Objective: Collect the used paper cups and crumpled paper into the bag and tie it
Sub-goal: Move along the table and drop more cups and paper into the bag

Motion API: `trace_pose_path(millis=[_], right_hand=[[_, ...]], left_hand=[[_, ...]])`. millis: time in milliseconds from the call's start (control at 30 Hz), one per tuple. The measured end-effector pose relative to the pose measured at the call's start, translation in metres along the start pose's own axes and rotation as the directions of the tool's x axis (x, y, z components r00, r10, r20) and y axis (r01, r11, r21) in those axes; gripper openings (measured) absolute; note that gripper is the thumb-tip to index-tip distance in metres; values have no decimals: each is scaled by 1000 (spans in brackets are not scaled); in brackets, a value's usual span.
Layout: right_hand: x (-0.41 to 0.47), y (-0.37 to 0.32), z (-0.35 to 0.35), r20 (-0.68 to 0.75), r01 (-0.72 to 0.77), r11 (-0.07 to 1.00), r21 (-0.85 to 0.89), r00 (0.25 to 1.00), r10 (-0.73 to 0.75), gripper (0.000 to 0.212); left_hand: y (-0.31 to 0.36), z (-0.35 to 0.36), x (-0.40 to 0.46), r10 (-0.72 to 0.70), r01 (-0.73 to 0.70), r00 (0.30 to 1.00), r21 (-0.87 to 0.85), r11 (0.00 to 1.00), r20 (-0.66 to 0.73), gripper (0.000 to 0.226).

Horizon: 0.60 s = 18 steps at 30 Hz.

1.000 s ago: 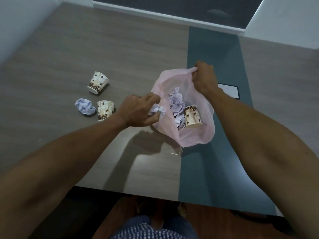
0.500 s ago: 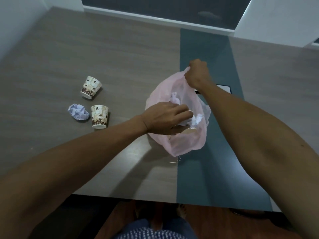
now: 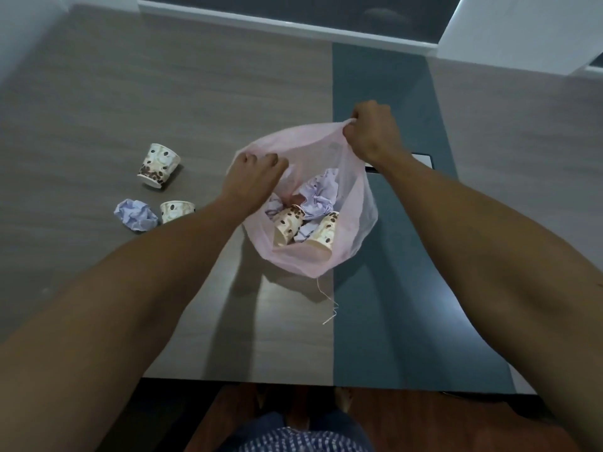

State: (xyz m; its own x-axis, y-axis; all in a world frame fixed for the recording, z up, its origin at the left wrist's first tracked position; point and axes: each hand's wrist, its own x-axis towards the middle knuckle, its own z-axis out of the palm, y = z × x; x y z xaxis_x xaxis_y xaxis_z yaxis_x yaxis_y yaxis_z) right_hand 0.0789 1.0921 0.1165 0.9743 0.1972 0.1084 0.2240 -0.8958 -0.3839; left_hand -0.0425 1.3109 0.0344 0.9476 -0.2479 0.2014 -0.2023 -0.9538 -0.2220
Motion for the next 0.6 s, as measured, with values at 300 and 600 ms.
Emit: trace_pose_path(millis=[300,600], right_hand=[[-11,-21,13,55,16,993,116,998,-22,25],[-15,-56,42,77,185,966,180,976,-202,48]], left_hand=[[-22,25,-31,33,-29,999,-92,995,39,32],[-63,25,-124,-604,690,720,-262,675,340,55]])
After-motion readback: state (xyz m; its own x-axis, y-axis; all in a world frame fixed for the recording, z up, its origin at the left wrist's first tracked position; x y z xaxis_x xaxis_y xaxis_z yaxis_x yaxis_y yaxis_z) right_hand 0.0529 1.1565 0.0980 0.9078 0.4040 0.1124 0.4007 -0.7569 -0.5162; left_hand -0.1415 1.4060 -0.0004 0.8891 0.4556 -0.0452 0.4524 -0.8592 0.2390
